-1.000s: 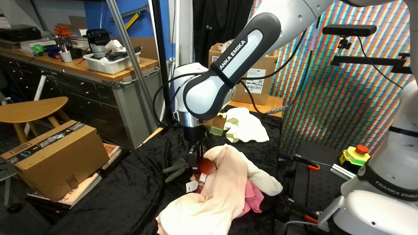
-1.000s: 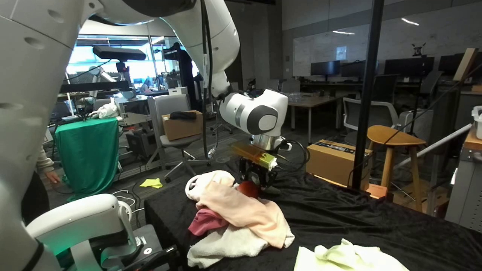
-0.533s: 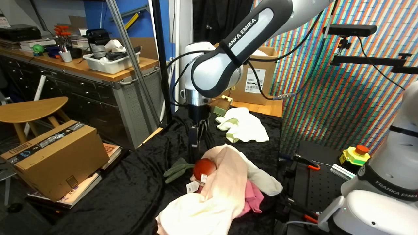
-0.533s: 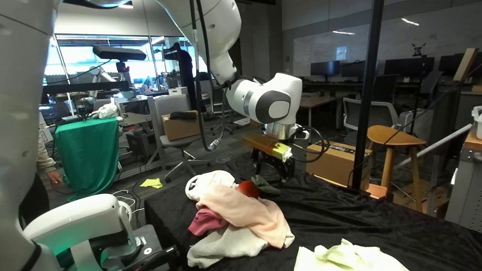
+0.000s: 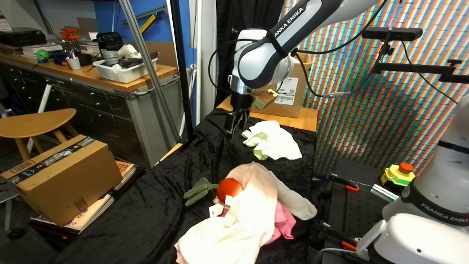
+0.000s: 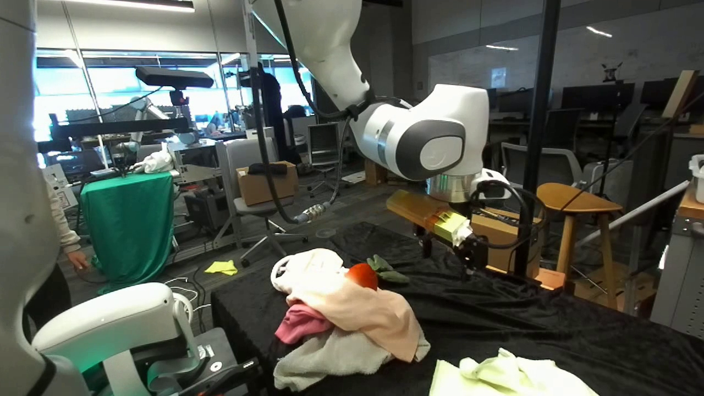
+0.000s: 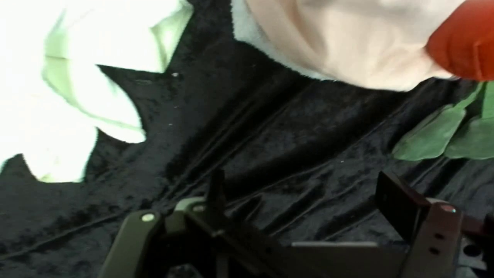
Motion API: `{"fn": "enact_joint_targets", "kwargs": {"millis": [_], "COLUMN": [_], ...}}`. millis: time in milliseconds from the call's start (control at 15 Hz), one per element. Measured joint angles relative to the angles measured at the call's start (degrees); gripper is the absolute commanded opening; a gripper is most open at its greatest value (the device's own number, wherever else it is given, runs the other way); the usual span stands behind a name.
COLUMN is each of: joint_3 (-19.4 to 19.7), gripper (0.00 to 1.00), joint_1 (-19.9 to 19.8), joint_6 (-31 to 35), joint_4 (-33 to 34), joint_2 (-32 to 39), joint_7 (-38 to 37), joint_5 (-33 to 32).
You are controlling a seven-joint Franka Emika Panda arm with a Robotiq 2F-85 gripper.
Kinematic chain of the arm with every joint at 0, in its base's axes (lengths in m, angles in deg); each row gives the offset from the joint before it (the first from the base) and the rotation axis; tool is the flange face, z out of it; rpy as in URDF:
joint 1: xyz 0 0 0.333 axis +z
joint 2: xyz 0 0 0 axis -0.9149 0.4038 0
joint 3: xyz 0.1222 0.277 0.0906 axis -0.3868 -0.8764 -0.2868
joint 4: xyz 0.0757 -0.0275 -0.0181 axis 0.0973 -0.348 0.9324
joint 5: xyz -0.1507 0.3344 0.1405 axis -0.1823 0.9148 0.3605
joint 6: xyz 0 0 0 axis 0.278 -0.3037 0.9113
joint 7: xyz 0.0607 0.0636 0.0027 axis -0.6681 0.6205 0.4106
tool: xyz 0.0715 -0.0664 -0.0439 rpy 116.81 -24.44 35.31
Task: Pile the t-shirts, ropes, radish and towel together
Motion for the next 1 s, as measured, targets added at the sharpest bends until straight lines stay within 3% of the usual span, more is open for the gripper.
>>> {"fn": "enact_joint_targets", "kwargs": {"millis": [533, 1000], "joint_3": [6.9, 7.3], "gripper": [1.00, 1.00], "joint_1": [-4.7, -11.1], "joint_6": [7.4, 8.2], "joint_4": [-2.4, -2.4], "joint_2": [-1.1, 0.5], "joint_7": [-3.5, 1.1], "joint_5": [0.0, 5.6]}}
